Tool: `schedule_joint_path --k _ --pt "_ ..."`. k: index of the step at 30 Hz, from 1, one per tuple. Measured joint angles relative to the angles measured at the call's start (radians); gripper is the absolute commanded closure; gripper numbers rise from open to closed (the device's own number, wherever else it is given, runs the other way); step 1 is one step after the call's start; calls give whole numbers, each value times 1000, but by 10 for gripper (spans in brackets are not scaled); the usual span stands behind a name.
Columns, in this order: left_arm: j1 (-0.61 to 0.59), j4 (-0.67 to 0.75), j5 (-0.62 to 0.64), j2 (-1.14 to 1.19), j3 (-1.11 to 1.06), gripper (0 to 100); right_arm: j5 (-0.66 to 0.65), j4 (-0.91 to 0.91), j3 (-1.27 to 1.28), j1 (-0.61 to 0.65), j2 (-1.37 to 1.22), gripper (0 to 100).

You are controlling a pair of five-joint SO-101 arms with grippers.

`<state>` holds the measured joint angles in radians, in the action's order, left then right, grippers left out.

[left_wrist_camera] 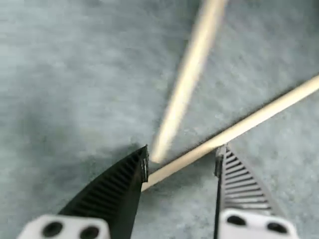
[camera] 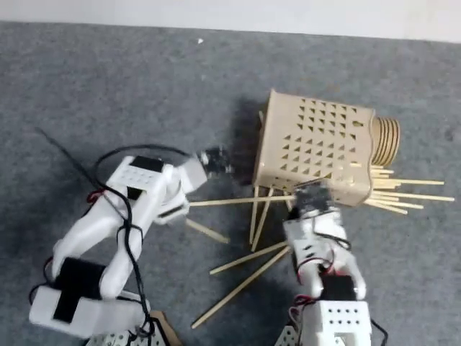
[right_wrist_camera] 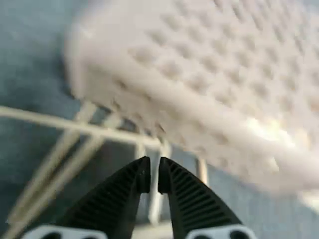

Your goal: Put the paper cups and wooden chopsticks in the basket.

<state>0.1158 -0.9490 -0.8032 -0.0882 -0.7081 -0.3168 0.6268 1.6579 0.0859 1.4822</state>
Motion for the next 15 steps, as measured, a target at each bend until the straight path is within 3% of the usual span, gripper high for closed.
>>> schedule_joint_path --k 3,7,15 --pt "0 3 118 -63 64 766 120 103 -61 -175 28 953" --pt "55 3 253 -138 169 766 143 232 -106 -405 112 953" --pt "230 3 430 -110 466 766 71 328 14 -463 338 953"
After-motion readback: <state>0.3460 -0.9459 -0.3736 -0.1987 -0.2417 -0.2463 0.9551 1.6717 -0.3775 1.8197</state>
